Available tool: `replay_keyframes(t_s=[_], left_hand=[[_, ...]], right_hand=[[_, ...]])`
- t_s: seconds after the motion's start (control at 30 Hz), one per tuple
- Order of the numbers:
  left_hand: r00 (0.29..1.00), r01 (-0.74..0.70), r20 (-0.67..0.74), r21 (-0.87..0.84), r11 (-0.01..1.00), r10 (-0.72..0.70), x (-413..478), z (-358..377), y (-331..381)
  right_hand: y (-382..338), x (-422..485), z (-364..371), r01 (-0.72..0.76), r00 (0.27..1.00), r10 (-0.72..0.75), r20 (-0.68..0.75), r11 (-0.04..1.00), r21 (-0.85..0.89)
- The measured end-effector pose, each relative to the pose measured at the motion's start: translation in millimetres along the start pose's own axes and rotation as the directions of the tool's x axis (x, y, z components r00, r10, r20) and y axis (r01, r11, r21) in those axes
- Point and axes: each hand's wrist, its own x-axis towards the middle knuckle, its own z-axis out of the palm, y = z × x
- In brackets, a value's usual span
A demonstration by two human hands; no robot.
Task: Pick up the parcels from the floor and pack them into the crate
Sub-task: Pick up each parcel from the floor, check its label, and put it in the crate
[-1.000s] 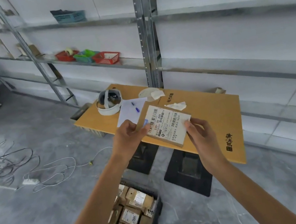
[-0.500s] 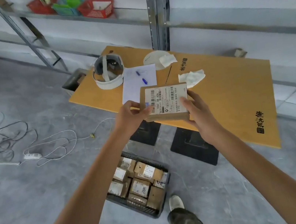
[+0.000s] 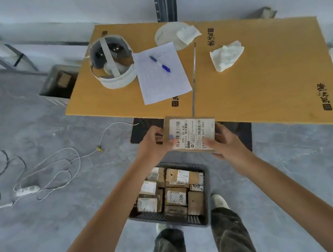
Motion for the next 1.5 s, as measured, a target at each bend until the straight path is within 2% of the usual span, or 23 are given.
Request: replay_keyframes(t_s=[0.07,0.2,0.4,0.53,0.7,0.9,0.97,1.07,1.2,1.3,1.4,1.5], left_hand=[[1.000,0.005,0.023,0.012,1.000,-0.005,8.3,-13.7,-20.7],[0.995,0.028,0.094,0.033,0.999,-0.031,36.5,-36.2,-55.4],[0.987,0.121,0.109,-0.037,0.992,-0.117,82.0,-17.6,-117.1],[0.971,0.190,0.149,-0.016,0.982,-0.186,113.2,28.2,-193.8],[0.913,0.298,0.266,0.083,0.951,-0.310,147.0,117.2,-329.6],[0.846,0.382,0.334,0.162,0.910,-0.415,185.6,207.2,-455.1],[0.834,0.396,0.352,0.154,0.905,-0.425,197.3,231.3,-482.7],[0.816,0.412,0.399,0.106,0.905,-0.419,209.7,266.5,-508.8],[0.739,0.504,0.476,0.081,0.860,-0.477,210.5,317.1,-525.3],[0.683,0.573,0.549,0.008,0.820,-0.482,201.3,351.4,-528.1],[0.695,0.593,0.545,-0.065,0.803,-0.469,196.1,375.8,-527.5],[0.676,0.646,0.488,-0.032,0.763,-0.552,195.4,397.1,-542.8]], right_hand=[[9.4,6.5,22.3,-0.027,1.000,0.028,-0.014,0.999,0.027],[21.5,23.5,59.9,0.002,0.989,0.004,-0.145,0.999,0.041],[82.7,63.0,97.9,-0.047,0.946,0.042,-0.322,0.999,-0.008],[172.3,102.6,115.2,-0.178,0.915,0.145,-0.378,0.983,-0.053],[318.7,147.9,136.2,-0.416,0.836,0.369,-0.405,0.909,-0.030],[466.9,213.1,135.0,-0.552,0.811,0.458,-0.365,0.805,-0.216],[499.9,233.7,128.6,-0.552,0.819,0.454,-0.351,0.789,-0.268],[532.7,265.6,112.7,-0.510,0.857,0.383,-0.344,0.729,-0.457],[564.2,300.8,88.5,-0.392,0.919,0.296,-0.262,0.594,-0.703],[577.9,317.7,72.9,-0.321,0.933,0.307,-0.189,0.467,-0.824],[583.2,330.6,61.3,-0.282,0.929,0.355,-0.102,0.503,-0.817],[591.7,334.9,58.8,-0.198,0.933,0.360,-0.013,0.483,-0.853]])
